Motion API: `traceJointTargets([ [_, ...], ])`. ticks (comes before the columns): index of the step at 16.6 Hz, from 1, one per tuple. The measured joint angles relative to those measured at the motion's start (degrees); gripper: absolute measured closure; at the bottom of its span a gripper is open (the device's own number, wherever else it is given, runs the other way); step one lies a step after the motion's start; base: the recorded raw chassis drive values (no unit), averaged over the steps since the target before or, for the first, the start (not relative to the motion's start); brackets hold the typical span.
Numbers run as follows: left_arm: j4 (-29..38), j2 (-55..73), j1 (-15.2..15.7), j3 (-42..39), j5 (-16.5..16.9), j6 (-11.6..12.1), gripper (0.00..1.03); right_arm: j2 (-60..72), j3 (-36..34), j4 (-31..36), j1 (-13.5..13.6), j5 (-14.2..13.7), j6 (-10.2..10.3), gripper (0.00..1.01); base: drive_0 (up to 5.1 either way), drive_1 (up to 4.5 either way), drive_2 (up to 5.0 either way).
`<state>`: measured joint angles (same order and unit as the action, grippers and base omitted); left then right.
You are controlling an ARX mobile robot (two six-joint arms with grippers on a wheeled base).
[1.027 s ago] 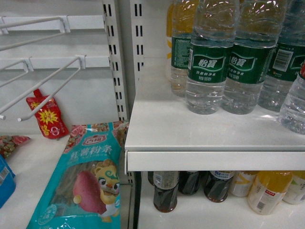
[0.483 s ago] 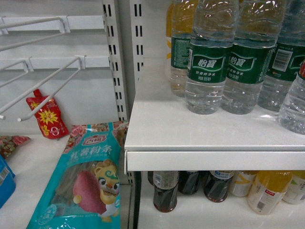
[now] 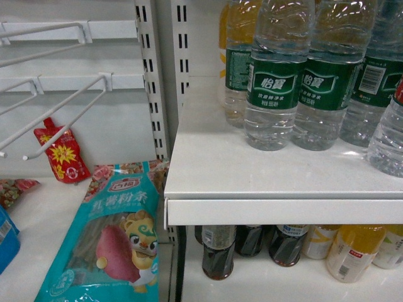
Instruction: Move water from second to third shelf
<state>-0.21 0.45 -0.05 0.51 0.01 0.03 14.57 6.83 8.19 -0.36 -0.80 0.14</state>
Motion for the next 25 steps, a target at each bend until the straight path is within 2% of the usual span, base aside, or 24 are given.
traceJointTargets([
  [1,0.02,0.00,0.00,0.00,-0.02,0.00,0.05,-0.66,-0.79,-0.11,0.20,0.83,-0.04,0.99,0.0,0.00,0.0],
  [7,0.02,0.00,0.00,0.00,-0.02,0.00,0.05,-3.52,-2.82,-1.01,0.35,0.81,-0.02,0.99,0.0,0.00,0.0],
  [8,0.02,0.00,0.00,0.00,-0.02,0.00,0.05,-6.95,-2.86,-6.51,0.35,0.79,-0.04,0.99,0.0,0.00,0.0],
  [9,-0.02,0.00,0.00,0.00,-0.07,-0.02,0.05,-11.69,-4.00,-9.05,0.35,0.83,-0.02,0.99,0.0,0.00,0.0],
  [18,0.00,0.00,0.00,0.00,-0.02,0.00,0.05,-14.32,-6.10,-8.41,0.35,0.79,-0.04,0.99,0.0,0.00,0.0],
  [19,0.00,0.00,0.00,0.00,-0.02,0.00,0.05,-14.32,-6.10,-8.39,0.35,0.79,-0.07,0.95,0.0,0.00,0.0],
  [25,0.00,0.00,0.00,0.00,-0.02,0.00,0.05,-14.32,-6.10,-8.39,0.35,0.79,-0.07,0.20,0.0,0.00,0.0],
])
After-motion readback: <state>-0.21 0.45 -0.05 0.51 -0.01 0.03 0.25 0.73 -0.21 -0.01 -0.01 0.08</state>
